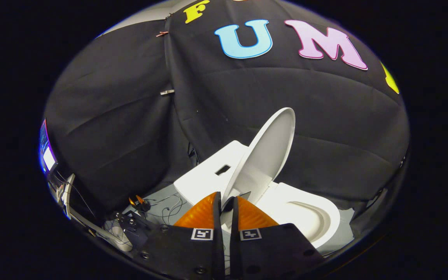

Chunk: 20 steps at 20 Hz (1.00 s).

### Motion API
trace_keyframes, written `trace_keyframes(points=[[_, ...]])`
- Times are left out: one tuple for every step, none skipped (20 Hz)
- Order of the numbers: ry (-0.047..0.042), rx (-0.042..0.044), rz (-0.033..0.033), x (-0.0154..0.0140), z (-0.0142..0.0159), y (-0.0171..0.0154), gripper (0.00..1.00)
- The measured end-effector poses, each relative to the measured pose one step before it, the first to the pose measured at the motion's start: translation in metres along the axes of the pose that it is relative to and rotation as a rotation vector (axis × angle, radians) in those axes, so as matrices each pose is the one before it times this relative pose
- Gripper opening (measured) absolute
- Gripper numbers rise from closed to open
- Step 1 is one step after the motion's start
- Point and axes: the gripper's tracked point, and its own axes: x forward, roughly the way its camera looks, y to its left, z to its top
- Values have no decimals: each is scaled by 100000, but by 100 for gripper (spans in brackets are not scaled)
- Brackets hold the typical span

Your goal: Open the toilet lid.

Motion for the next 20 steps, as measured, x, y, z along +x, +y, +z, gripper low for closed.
trace_keyframes(points=[[-117,-264,1075,641,283,1018,10],[-283,-1238,717,749,279,716,10],[-230,-1148,437,726,294,737,10],[-104,-783,351,711,160,720,11],[-114,-751,389,674,132,715,11],[55,-774,318,548,109,821,10],[117,-552,84,671,85,740,10],[101,-418,-94,643,146,376,10],[170,-476,-160,534,102,567,10],[259,-713,-119,488,47,459,10],[-59,-891,-60,593,101,394,10],[-172,-315,19,387,145,127,10],[178,437,705,482,141,409,11],[750,1403,924,331,-136,312,11],[1189,2225,733,224,-24,93,13],[2108,3454,1920,-240,128,61,13],[2684,2776,2590,-59,-172,379,13],[664,1577,2292,519,161,160,23],[2529,3732,5914,187,-113,747,23],[4802,6914,6405,235,-437,1112,31]])
